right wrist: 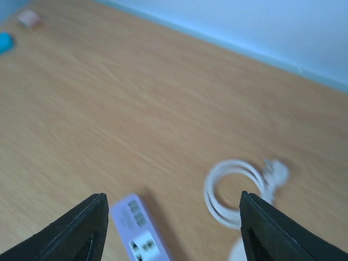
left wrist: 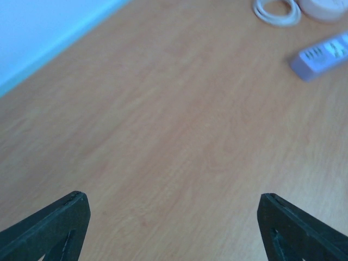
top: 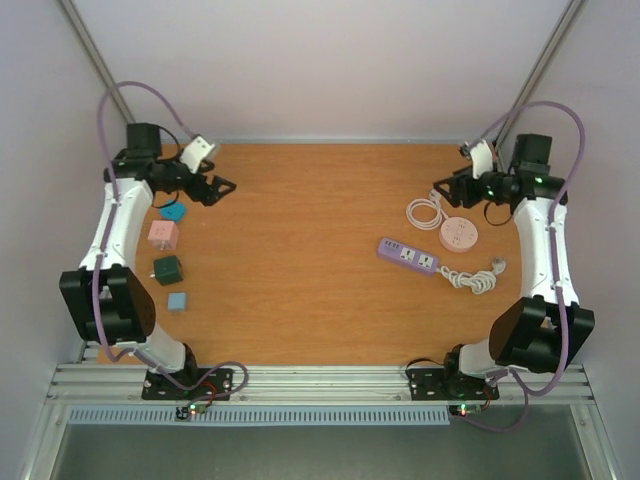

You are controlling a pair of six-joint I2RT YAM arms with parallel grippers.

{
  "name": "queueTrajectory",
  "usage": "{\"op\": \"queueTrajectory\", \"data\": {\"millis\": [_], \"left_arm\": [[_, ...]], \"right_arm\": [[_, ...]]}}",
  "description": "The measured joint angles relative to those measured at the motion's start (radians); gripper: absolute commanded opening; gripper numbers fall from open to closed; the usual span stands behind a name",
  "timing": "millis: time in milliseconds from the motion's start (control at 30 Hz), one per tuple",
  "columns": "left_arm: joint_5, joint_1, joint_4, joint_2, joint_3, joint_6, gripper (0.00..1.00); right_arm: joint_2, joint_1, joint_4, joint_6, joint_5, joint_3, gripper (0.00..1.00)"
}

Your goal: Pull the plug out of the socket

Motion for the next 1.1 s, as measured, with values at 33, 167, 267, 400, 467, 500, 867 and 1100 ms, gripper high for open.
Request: {"op": "queueTrajectory", "data": {"millis": [33,167,267,400,467,500,867,1100], "left_arm": [[0.013,0.026,0.006,0.0,0.017,-0.033,0.99],[0.043,0.105,0.016,0.0,0.069,-0.15,1.0],[0.042,0.137,0.006,0.0,0.103,-0.204,1.0],[0.036,0.184,-0.027,0.0,0.139,-0.231,1.0],[0.027,0.223,-0.049,0.001,0.145,-0.245,1.0],[0.021,0.245,-0.06,0.001,0.145,-0.254,1.0],[-0.141,0.315,-0.049,-0.05,0.008,-0.382,1.0],[-0.234,0.315,-0.011,-0.184,-0.169,-0.399,1.0]], "right_arm": [[0.003,0.034,0.01,0.031,-0.007,0.022,0.76],[0.008,0.148,0.073,0.169,-0.053,0.073,0.96],[0.011,0.199,0.125,0.272,-0.087,0.09,0.99],[0.029,0.227,0.163,0.376,-0.127,0.092,0.98],[0.039,0.229,0.174,0.414,-0.138,0.079,0.98],[0.039,0.229,0.179,0.425,-0.141,0.067,0.98],[0.021,0.229,0.19,0.497,-0.11,-0.182,0.99],[-0.089,0.229,0.194,0.512,-0.074,-0.332,0.98]]}}
